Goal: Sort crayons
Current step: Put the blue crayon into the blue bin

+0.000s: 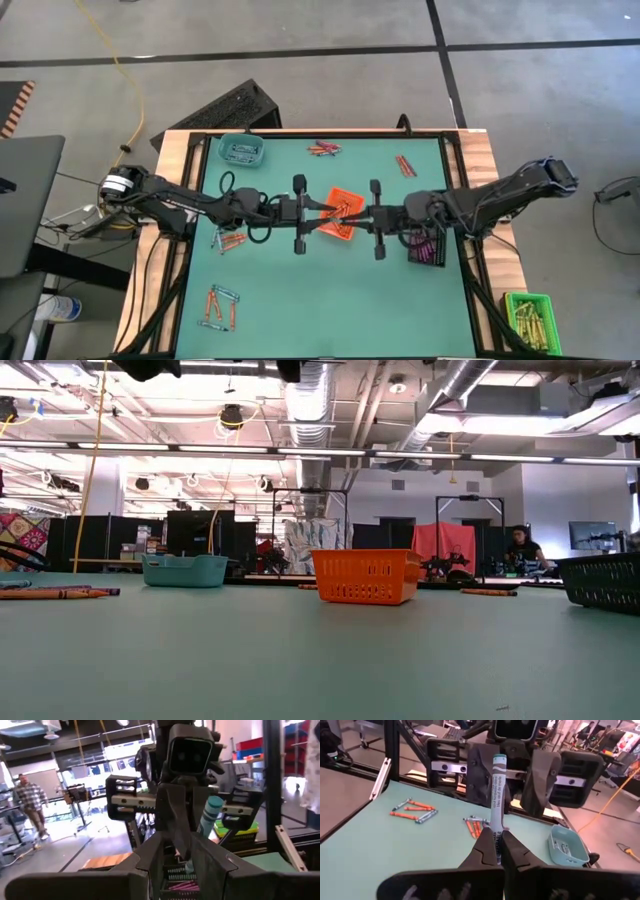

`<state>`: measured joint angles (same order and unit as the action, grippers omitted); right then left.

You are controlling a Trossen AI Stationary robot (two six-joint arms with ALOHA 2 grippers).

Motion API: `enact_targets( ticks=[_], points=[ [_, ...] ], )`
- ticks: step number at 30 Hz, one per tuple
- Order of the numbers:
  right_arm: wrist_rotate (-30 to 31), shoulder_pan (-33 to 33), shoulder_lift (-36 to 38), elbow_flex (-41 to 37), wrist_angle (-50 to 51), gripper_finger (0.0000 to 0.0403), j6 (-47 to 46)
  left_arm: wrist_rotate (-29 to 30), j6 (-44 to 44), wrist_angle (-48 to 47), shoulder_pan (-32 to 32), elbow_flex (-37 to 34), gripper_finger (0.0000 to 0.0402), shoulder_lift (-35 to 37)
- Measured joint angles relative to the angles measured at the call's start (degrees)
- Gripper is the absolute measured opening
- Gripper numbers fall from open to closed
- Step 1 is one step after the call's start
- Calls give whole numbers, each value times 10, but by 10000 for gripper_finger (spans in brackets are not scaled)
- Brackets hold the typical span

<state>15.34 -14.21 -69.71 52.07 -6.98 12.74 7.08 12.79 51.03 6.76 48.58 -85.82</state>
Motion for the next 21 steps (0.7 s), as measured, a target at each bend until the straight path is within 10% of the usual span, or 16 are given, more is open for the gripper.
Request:
enact_targets(
  ticks=[21],
  points=[
    [36,-16,-2,0,-43,0,32,5,26,-46,3,0,55,0]
  ],
)
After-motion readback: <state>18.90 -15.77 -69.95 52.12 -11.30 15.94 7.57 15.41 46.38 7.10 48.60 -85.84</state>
